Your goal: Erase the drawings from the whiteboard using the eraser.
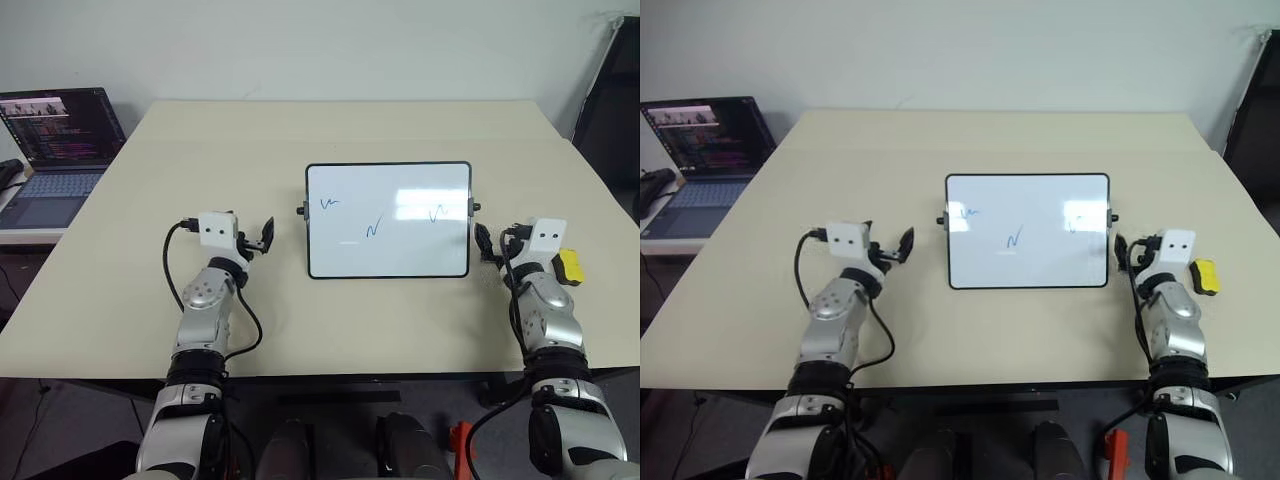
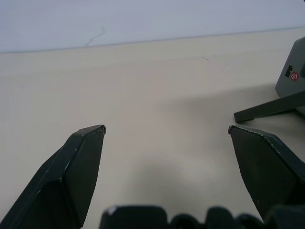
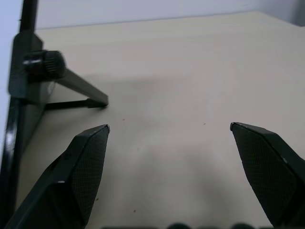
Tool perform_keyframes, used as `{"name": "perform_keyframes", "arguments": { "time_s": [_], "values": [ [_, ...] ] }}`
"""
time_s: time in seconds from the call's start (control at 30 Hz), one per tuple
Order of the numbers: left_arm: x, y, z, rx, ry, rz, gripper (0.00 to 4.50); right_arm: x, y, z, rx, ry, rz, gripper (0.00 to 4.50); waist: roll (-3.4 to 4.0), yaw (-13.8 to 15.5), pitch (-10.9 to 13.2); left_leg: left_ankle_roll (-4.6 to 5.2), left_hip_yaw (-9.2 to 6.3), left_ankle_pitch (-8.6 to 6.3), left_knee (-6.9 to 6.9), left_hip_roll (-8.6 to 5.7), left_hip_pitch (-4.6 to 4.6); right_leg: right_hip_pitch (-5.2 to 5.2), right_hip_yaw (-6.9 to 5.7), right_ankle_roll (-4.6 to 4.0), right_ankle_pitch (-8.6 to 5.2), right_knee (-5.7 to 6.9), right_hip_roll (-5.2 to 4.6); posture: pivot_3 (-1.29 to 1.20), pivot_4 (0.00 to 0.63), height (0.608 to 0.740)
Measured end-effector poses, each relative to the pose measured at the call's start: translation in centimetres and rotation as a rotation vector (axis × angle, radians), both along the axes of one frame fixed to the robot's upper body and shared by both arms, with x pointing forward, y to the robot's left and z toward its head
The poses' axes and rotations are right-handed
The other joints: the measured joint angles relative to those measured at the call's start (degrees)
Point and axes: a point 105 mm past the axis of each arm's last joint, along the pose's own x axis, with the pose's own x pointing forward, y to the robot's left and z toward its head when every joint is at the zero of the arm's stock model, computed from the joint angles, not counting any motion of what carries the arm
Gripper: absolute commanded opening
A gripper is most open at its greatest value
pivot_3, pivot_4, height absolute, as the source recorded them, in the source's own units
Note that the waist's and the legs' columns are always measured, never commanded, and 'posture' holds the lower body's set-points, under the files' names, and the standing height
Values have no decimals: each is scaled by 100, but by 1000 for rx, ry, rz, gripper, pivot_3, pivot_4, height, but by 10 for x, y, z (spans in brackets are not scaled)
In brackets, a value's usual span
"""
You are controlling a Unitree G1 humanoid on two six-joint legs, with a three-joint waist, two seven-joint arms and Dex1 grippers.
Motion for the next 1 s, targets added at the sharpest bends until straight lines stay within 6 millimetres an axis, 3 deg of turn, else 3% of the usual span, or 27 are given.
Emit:
{"name": "perform_keyframes", "arguments": {
  "time_s": [0.3, 0.4, 0.6, 0.77, 0.87, 1.0],
  "values": [
    [3, 0, -6, -5, 31, -18, 4500, 0, 2, 1, -13, -12, 6, 4451, 0, -1, 0, 0, 0, 0, 0, 0, 0, 0, 1, 0, 0, 0, 1, 0, 150, 740],
    [-4, -7, 6, -3, 15, -152, 4500, -2, 4, 5, -21, -23, 33, 4451, 0, -11, 0, 0, 0, 0, -3, 1, -2, -3, 0, -1, 0, 0, 1, 0, 150, 740],
    [-42, 17, 35, 65, 47, -375, 4500, -16, -16, 11, -43, 4, 40, 4451, 1, -81, 1, 1, 0, -1, -7, 4, -1, -5, 0, -6, -4, 3, 1, 0, 150, 740],
    [-62, 18, 61, 104, 85, -539, 4500, -19, -25, 21, -37, 24, 59, 4451, 1, -102, 1, 1, 0, 0, -1, 7, 1, -3, 0, 18, -20, 5, 5, 0, 150, 740],
    [-79, -6, 86, 135, 91, -716, 4500, -24, -44, 31, -33, 33, 35, 4451, 1, -54, 4, 1, -1, 0, -1, 1, -4, -2, -1, 19, -21, -2, -1, 0, 150, 740],
    [-94, -76, 100, 139, 53, -1006, 4500, -34, -80, 55, -84, 21, -43, 4451, 1, 56, 3, 1, 1, 0, 1, -2, -5, 4, -2, 20, -19, -7, -2, 0, 150, 740]
  ]
}}
